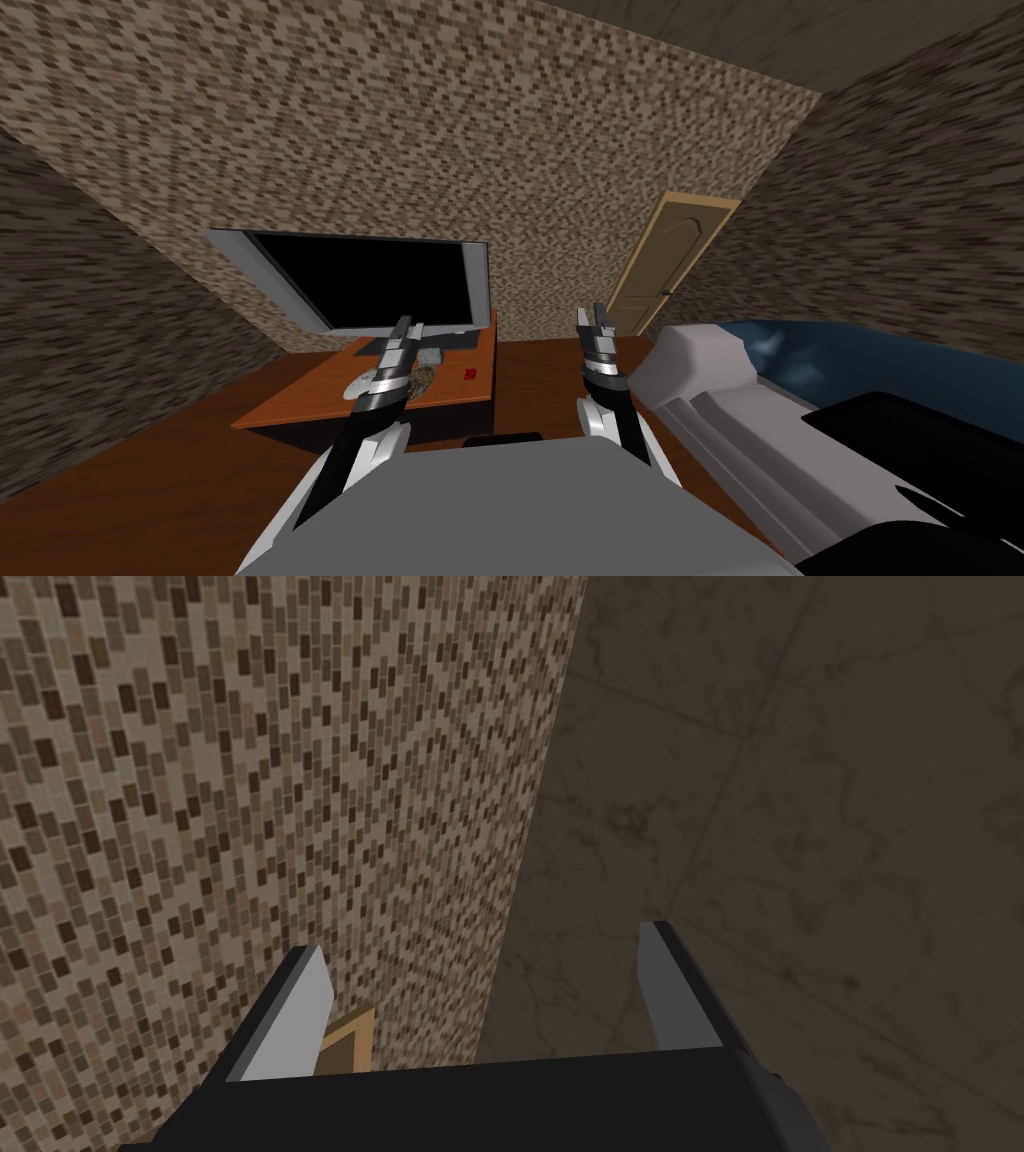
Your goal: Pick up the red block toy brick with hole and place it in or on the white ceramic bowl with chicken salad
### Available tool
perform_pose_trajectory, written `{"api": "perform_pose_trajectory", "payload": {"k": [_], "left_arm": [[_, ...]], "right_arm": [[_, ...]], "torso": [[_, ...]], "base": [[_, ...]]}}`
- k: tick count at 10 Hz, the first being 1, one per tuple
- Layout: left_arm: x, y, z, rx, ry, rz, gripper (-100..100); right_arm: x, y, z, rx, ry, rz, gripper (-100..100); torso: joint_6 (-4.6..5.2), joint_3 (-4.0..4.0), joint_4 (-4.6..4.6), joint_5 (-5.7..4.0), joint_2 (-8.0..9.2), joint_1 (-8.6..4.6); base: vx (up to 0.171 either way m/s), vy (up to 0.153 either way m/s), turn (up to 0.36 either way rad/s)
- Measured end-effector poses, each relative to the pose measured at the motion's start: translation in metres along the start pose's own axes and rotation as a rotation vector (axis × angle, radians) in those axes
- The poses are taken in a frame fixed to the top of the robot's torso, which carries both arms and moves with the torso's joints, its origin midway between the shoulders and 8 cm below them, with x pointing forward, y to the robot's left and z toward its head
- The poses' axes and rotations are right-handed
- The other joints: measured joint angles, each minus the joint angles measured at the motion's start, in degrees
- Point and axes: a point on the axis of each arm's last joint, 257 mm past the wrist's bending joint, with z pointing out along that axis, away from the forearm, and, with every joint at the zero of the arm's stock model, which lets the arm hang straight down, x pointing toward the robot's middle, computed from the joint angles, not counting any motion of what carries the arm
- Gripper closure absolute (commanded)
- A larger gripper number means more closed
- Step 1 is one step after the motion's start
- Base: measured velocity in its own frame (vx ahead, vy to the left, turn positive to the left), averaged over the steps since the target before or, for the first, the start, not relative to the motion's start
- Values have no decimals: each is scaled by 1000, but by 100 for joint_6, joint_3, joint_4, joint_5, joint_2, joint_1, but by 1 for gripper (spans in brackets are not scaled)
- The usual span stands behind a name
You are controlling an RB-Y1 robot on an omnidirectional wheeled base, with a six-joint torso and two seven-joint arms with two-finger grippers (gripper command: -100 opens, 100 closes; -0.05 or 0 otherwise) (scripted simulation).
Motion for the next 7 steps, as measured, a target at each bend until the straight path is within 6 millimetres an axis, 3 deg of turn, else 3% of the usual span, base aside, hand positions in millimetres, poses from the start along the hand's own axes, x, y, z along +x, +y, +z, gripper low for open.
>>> {"api": "perform_pose_trajectory", "payload": {"k": [4,7], "left_arm": [[15,67,-6,-174,80,12,-100],[25,112,-19,-294,119,17,-100]], "right_arm": [[0,0,0,0,0,0,0],[0,0,0,0,0,0,0]], "torso": [[0,-8,-3,-2,-14,-11],[0,-8,-3,3,-15,17]], "base": [[5,-193,17],[13,-114,6]]}}
